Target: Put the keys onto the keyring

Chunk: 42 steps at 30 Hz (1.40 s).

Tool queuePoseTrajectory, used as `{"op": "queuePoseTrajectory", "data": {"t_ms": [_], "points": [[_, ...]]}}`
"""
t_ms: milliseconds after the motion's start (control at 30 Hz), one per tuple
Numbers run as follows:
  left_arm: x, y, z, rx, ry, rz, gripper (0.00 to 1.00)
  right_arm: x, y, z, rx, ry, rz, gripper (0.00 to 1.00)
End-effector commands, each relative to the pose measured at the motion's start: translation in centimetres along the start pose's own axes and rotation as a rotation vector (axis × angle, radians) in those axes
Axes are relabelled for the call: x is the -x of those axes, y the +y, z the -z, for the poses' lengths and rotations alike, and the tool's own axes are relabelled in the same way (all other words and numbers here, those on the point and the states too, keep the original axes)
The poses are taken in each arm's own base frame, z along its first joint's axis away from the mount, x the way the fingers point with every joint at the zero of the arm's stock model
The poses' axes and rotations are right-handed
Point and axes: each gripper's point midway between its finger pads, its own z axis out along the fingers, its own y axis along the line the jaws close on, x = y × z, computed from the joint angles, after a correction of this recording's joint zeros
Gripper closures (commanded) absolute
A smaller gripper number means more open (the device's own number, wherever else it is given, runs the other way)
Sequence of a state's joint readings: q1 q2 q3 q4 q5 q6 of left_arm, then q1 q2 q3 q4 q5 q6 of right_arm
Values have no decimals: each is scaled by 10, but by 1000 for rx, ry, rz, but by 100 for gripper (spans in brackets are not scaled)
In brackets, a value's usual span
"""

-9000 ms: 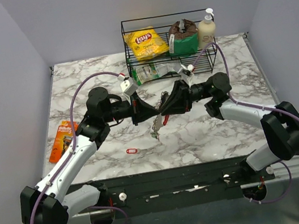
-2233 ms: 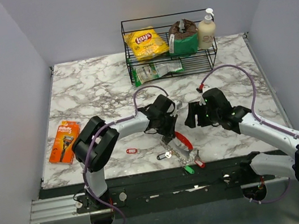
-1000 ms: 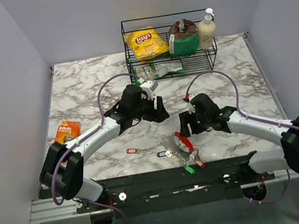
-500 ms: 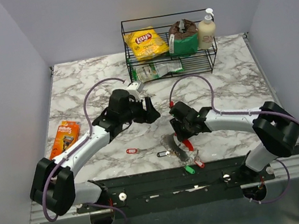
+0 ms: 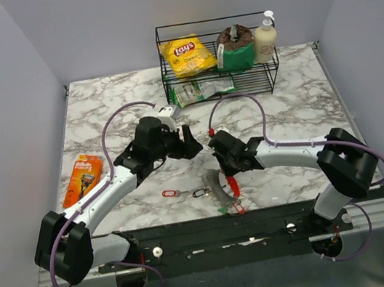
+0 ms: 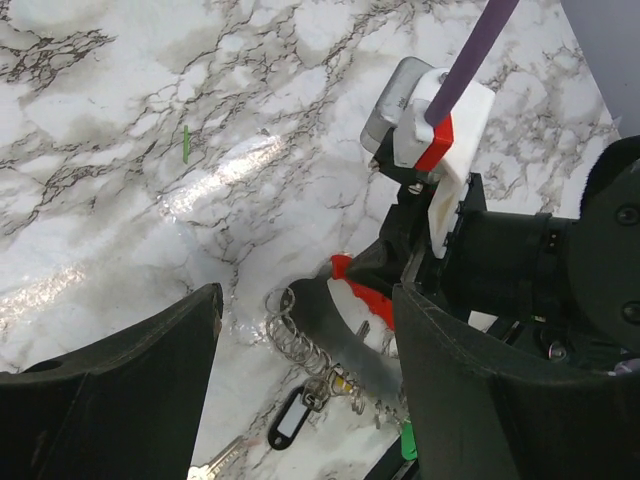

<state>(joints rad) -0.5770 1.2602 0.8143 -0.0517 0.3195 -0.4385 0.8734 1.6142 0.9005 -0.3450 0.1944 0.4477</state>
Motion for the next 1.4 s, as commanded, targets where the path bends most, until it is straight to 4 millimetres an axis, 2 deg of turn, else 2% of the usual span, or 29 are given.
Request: {"op": "queuePoseTrajectory", "data": {"t_ms": [0,167,300,400,433,567,667,700,767,800,867,900,967,1000,1033,1067,1200,1367], "points": [[-4,10,5,44,-14,3,23,-52,-26,5,-93,137,30,99],[-10,14,4,55,-11,18,23,-27,-24,34,-62,19,-5,99],[-14,16,5,63,-4,18,23,-19,-14,44,5,0,17,96],[-16,19,8,84,1,23,23,-18,-3,48,61,-2,33,88],[-16,21,9,92,1,26,23,-16,1,48,76,-9,38,79],[-22,21,13,90,22,55,23,-15,17,53,142,-19,73,65],[-34,17,12,50,49,63,25,-13,24,55,166,-29,71,59],[-44,12,12,7,80,67,26,-12,24,55,164,-31,63,58],[-53,8,11,-36,93,72,30,-7,25,57,166,-47,60,54],[-68,8,12,-56,123,86,31,-4,27,59,176,-54,61,53],[-75,2,9,-88,120,107,34,2,33,63,207,-73,63,53],[-88,4,9,-91,143,125,36,4,37,65,227,-75,61,52],[-99,-4,8,-117,169,148,40,8,41,67,242,-88,53,50],[-110,-5,9,-117,192,156,41,9,39,66,234,-91,48,48],[-114,-8,8,-120,196,159,42,11,39,66,231,-96,47,46],[-120,-20,8,-146,206,159,42,12,38,65,223,-99,47,46],[-138,-36,5,-162,245,153,42,19,31,60,220,-95,21,45],[-150,-41,-1,-168,268,177,48,27,25,59,240,-114,-14,45]]}}
